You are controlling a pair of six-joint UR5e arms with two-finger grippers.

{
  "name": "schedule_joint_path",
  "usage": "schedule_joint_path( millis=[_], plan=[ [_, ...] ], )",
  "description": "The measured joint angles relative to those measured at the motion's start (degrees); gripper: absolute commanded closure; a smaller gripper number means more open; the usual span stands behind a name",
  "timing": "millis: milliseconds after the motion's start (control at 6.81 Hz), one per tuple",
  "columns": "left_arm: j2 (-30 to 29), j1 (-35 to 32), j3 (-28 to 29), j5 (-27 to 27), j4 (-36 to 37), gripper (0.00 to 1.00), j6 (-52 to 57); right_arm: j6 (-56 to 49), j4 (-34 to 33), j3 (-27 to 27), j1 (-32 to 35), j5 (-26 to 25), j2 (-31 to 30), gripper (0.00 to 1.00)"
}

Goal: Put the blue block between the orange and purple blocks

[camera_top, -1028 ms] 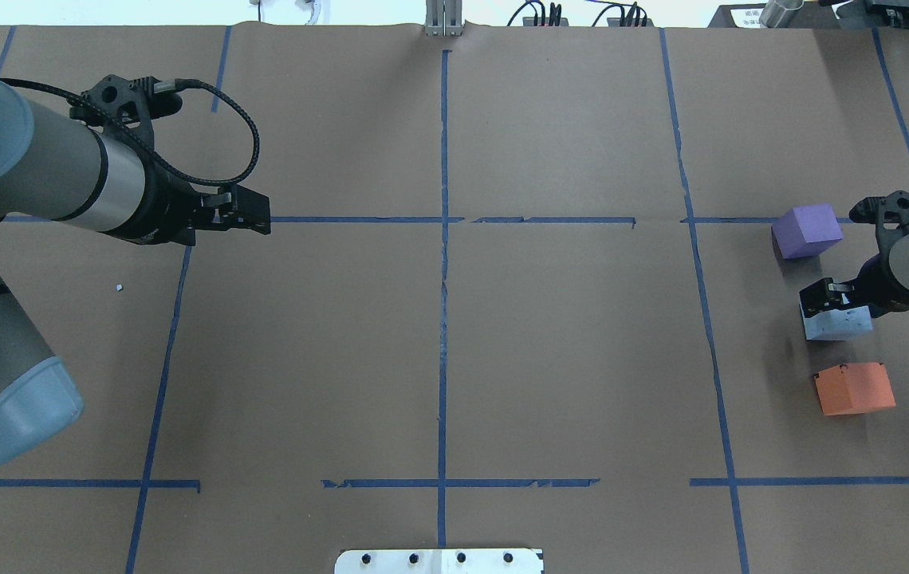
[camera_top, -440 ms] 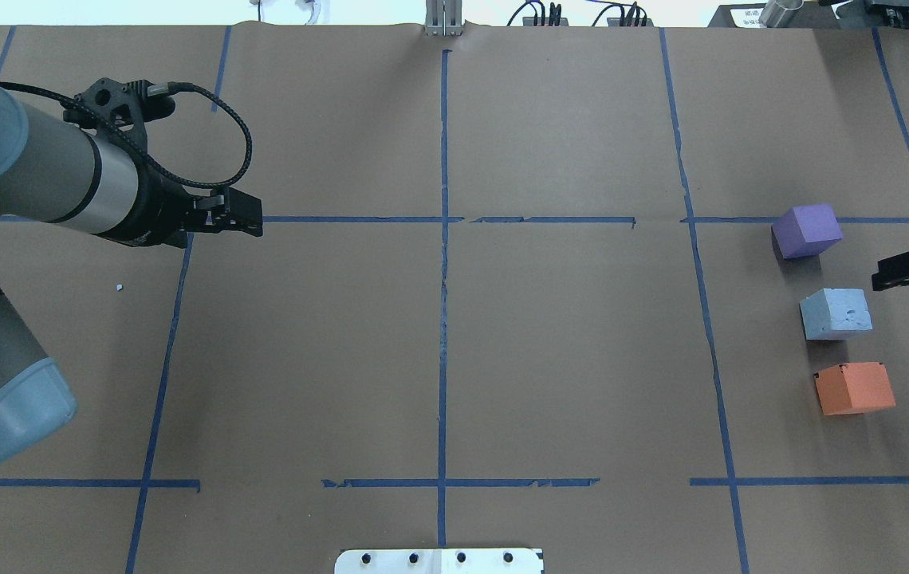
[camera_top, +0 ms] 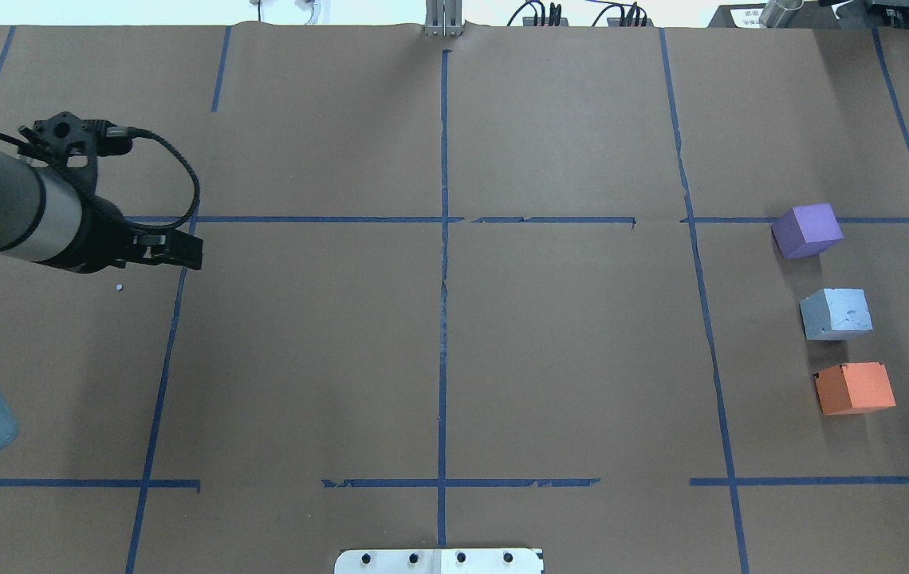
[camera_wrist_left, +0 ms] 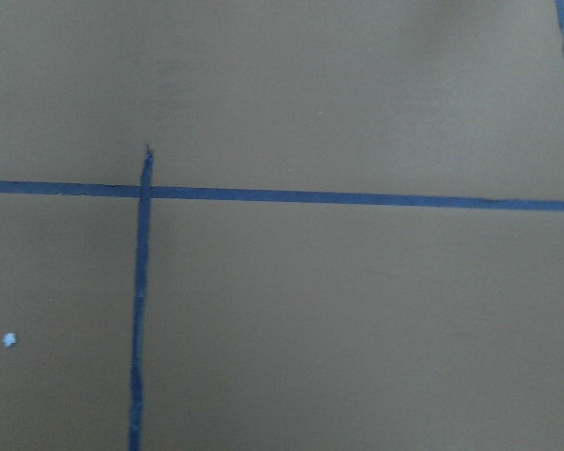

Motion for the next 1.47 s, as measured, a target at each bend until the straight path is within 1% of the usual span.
schedule_joint_path(
  millis=[294, 440, 734, 881, 1028, 1174, 1321, 1468],
  plan=[
    [9.24, -5.44, -3.01, -1.57, 0.07, 0.0, 15.54, -9.38, 0.22, -4.14, 2.95, 0.24, -0.48, 0.0],
    [12.9, -10.03, -3.35, -4.59, 0.14, 0.0, 24.03, -10.87, 0.44, -4.91, 3.24, -0.03, -0.8, 0.0],
    [18.78, -22.05, -2.33, -14.72, 1.73, 0.0, 40.06, -11.54, 0.67, -5.49, 3.35, -0.15, -1.34, 0.0],
    [19.83, -28.32, -1.19, -17.83, 5.22, 0.0, 47.77, -11.57, 0.73, -5.86, 3.37, 0.02, -1.26, 0.0],
    [19.84, -34.09, 0.91, -19.12, 9.03, 0.0, 55.52, -11.55, 0.79, -5.93, 3.37, 0.28, -1.16, 0.0],
    [18.9, -38.36, 4.18, -19.56, 11.05, 0.0, 61.54, -11.55, 0.8, -5.92, 3.37, 0.36, -1.07, 0.0],
    [16.75, -41.11, 8.48, -20.62, 11.95, 0.0, 64.5, -11.67, 0.73, -5.73, 3.44, 0.41, -1.21, 0.0],
    [13.91, -42.92, 13.69, -22.85, 12.52, 0.0, 65.71, -11.89, 0.61, -5.26, 3.49, 0.53, -1.66, 0.0]
  ],
)
